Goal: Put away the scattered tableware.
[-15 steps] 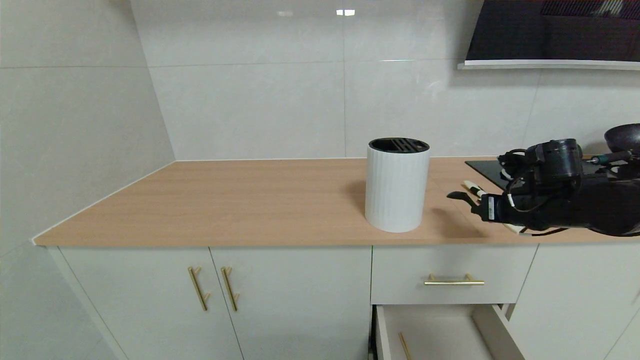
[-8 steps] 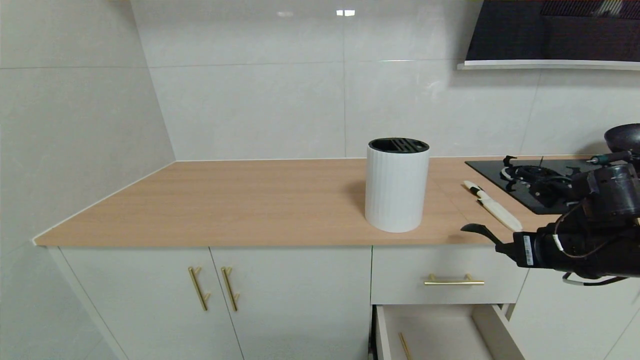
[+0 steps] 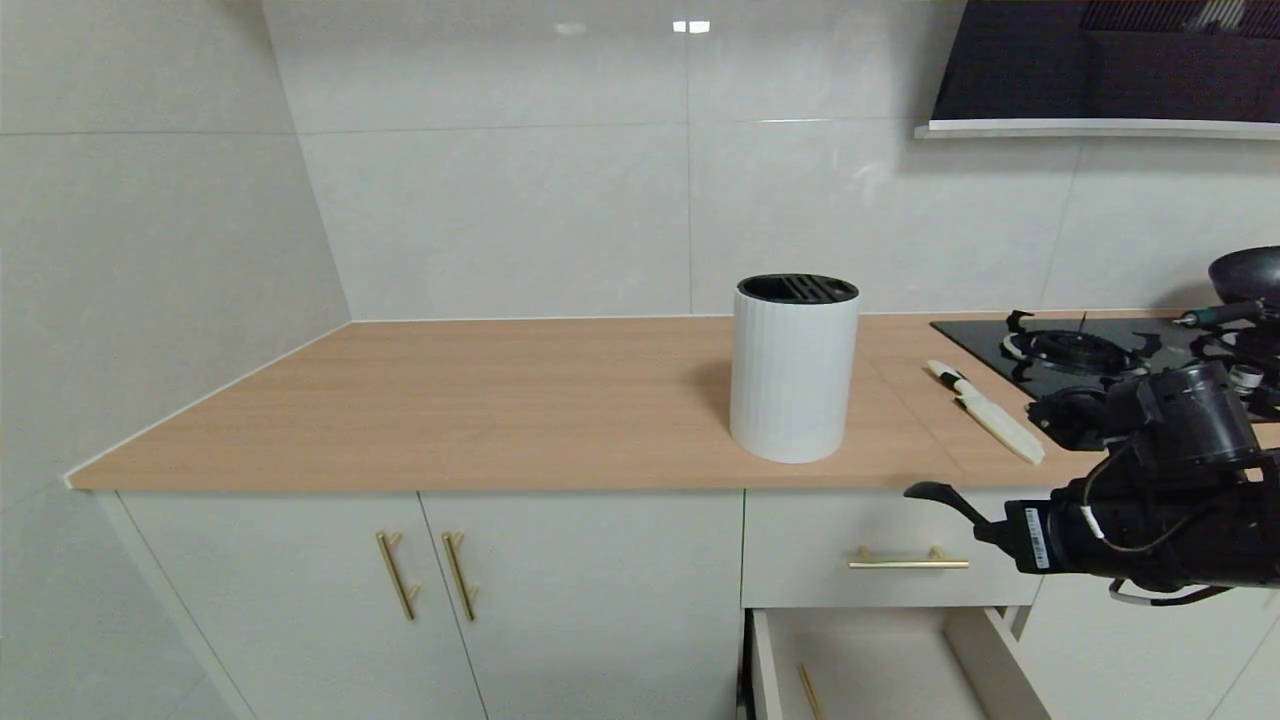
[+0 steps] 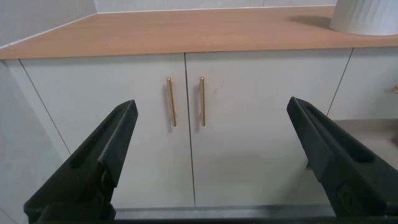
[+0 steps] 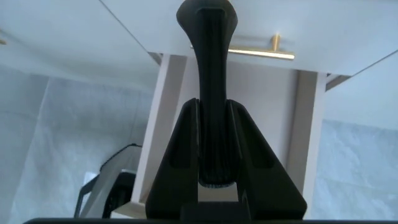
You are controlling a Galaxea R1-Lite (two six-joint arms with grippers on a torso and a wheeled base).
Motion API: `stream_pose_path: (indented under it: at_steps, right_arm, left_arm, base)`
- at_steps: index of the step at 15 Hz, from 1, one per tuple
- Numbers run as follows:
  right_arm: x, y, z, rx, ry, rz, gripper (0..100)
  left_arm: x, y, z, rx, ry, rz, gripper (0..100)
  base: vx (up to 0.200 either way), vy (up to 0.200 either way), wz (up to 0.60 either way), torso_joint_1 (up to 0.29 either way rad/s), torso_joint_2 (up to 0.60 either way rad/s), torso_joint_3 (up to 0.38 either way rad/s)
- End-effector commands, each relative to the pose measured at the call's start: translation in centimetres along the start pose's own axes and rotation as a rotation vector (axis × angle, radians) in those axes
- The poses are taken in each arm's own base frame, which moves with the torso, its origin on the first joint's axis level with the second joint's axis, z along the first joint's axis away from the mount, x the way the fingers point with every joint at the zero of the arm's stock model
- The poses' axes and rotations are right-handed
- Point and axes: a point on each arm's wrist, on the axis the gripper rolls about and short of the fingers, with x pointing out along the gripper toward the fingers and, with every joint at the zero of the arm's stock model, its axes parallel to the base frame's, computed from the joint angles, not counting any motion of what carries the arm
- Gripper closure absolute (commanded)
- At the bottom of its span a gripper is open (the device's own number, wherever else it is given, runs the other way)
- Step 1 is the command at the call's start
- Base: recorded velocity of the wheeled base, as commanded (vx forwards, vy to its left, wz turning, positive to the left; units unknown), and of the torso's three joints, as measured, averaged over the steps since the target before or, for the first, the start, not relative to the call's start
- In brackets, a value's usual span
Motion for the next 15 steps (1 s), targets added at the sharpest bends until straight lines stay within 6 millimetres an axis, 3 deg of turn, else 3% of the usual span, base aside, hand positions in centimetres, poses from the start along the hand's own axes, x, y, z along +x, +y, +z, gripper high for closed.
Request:
stream_pose_path:
  at_steps: [1, 8, 15]
  right_arm:
    - [0.9, -0.1, -0.3, 0.001, 0.031, -0.003, 100]
    - [1.5, 0.1, -0.5, -0.004, 0.047, 0.000, 100]
    - [3.5, -0.2, -1.3, -0.002, 0.096, -0.023, 100]
  left_arm:
    - [0.0, 0.0, 0.0, 0.000, 0.000, 0.000, 0]
    - [0.0, 0.0, 0.0, 0.000, 0.000, 0.000, 0]
    - [0.0, 0.0, 0.0, 0.000, 0.000, 0.000, 0]
  base:
    - [0.000, 0.000, 0.00, -0.134, 0.31, 0.188]
    - [0.000, 0.000, 0.00, -0.184, 0.45, 0.267]
    - [0.000, 0.000, 0.00, -0.159, 0.46, 0.294]
